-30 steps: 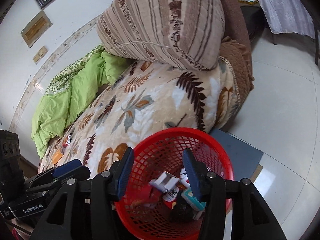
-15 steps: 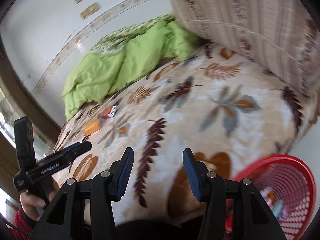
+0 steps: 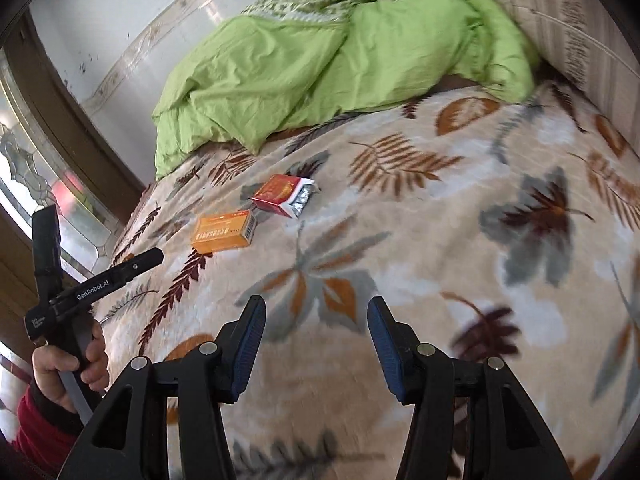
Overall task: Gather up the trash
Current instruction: 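Move both tools back over the boxes on the bed, then grasp the orange box with the left tool while the right tool grasps the red box, then lift the orange box and red box above the bed, then carry the orange box and red box over the red basket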
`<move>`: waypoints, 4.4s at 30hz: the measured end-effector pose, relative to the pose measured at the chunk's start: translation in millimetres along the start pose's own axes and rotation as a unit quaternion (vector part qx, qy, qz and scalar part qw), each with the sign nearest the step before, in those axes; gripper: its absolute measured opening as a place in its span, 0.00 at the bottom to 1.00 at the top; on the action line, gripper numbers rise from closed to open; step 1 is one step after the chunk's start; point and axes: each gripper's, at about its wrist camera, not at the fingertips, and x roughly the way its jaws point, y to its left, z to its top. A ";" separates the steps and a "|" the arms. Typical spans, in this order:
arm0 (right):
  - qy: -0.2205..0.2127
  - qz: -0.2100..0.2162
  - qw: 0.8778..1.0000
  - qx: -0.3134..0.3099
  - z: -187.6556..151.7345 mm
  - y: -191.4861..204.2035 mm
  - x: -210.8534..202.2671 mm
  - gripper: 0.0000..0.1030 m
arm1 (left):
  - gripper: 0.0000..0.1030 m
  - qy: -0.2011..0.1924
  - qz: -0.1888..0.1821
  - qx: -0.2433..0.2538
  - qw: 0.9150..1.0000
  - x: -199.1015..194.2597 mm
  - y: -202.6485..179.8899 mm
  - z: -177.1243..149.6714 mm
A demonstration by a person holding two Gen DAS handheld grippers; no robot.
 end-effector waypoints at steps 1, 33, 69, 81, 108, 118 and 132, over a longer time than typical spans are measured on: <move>0.005 0.003 1.000 -0.009 9.2 5.1 13.6 0.55 | 0.67 -0.003 0.003 0.003 1.000 5.6 1.7 5.4; 0.105 0.027 0.982 -0.156 129.4 56.1 209.4 0.61 | 0.71 0.081 -0.113 0.127 0.982 73.7 -19.9 -9.6; 0.025 -0.040 0.991 -0.126 78.2 53.5 162.1 0.52 | 0.42 0.021 0.035 0.034 0.999 77.4 -17.0 -13.4; -0.017 -0.072 0.993 -0.087 14.4 47.3 69.0 0.52 | 0.42 -0.016 0.021 0.028 0.999 3.3 -44.6 -45.2; -0.078 -0.066 0.993 -0.065 -103.0 64.4 -114.5 0.52 | 0.42 -0.057 0.002 0.093 0.994 -143.6 -112.6 -152.1; -0.111 -0.055 0.992 -0.016 -132.5 45.8 -182.9 0.52 | 0.42 -0.079 -0.015 0.155 0.985 -171.6 -160.3 -165.8; -0.141 -0.110 0.981 0.076 -173.0 -27.2 -255.5 0.52 | 0.42 -0.080 -0.078 0.244 0.963 -182.6 -254.0 -185.5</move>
